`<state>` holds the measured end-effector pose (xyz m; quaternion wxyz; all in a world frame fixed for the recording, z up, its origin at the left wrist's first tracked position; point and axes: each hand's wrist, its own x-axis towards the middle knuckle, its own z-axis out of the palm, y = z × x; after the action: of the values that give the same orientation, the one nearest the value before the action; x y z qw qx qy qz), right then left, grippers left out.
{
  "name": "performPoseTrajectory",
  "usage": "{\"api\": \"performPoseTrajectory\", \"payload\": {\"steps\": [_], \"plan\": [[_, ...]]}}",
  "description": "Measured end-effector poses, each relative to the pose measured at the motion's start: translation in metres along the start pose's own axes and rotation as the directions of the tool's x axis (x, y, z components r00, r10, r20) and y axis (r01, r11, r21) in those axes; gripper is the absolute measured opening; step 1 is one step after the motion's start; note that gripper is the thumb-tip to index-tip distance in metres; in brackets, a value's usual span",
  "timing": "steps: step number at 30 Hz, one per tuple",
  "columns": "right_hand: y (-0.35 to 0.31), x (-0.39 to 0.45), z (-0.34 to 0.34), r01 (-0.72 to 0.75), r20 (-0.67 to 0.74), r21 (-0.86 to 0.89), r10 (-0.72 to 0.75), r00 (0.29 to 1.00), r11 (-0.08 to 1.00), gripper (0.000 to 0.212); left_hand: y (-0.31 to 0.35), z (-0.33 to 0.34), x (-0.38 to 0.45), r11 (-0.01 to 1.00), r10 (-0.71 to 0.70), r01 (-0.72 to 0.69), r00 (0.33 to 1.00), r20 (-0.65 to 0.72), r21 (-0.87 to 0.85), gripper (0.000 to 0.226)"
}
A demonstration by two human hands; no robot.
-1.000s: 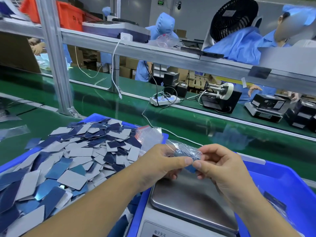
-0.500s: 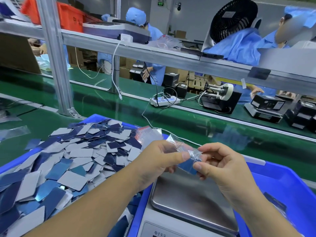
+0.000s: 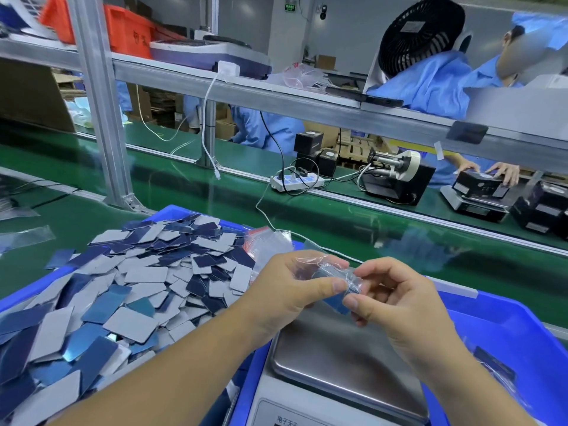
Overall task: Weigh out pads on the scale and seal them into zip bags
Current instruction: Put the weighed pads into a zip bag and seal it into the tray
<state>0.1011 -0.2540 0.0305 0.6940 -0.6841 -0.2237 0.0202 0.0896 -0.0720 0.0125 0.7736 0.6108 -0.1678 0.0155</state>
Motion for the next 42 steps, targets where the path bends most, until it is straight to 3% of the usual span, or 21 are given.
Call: {"api": "performPoseTrajectory", "payload": {"steps": [10, 14, 17, 26, 28, 32, 38, 42], "plan": [[0.0058, -0.0014, 0.0051, -0.016, -0.031, 0.035, 0.017, 0.999, 0.999, 0.031, 0.0014, -0.0039, -0.0010, 0.984, -0.160, 0.154, 0.985, 0.064, 0.092, 0.011], [0.0060, -0.0025, 0.0023, -0.041, 0.045, 0.102, 0.037, 0.998, 0.994, 0.036, 0.0011, -0.0031, -0.0009, 0.976, -0.212, 0.209, 0.975, 0.070, 0.056, 0.021], [0.0078, -0.0029, -0.0005, -0.066, 0.081, 0.124, 0.057, 0.995, 0.990, 0.038, 0.0018, -0.0046, -0.0003, 0.978, -0.206, 0.204, 0.976, 0.065, 0.045, 0.016], [0.0073, 0.0006, -0.0013, -0.006, -0.051, -0.058, 0.003, 0.999, 0.998, 0.024, 0.0048, -0.0050, -0.0016, 0.945, -0.294, 0.309, 0.946, 0.133, -0.108, 0.022], [0.0061, 0.0004, -0.0029, 0.008, -0.049, -0.078, -0.012, 0.999, 0.997, 0.016, 0.0052, -0.0057, -0.0027, 0.948, -0.293, 0.305, 0.948, 0.125, -0.086, 0.015], [0.0044, 0.0002, -0.0033, 0.016, 0.021, -0.066, -0.014, 1.000, 0.998, 0.006, 0.0032, -0.0062, -0.0036, 0.967, -0.254, 0.256, 0.961, 0.113, -0.011, 0.023], [0.0100, -0.0014, -0.0017, 0.066, 0.076, -0.206, -0.051, 0.996, 0.976, 0.019, 0.0009, -0.0072, -0.0032, 0.964, -0.265, 0.265, 0.956, 0.129, 0.017, 0.028], [0.0081, -0.0006, -0.0002, 0.013, 0.050, -0.120, -0.007, 0.999, 0.993, 0.022, 0.0013, -0.0051, -0.0032, 0.967, -0.250, 0.255, 0.959, 0.135, -0.020, 0.025]]}}
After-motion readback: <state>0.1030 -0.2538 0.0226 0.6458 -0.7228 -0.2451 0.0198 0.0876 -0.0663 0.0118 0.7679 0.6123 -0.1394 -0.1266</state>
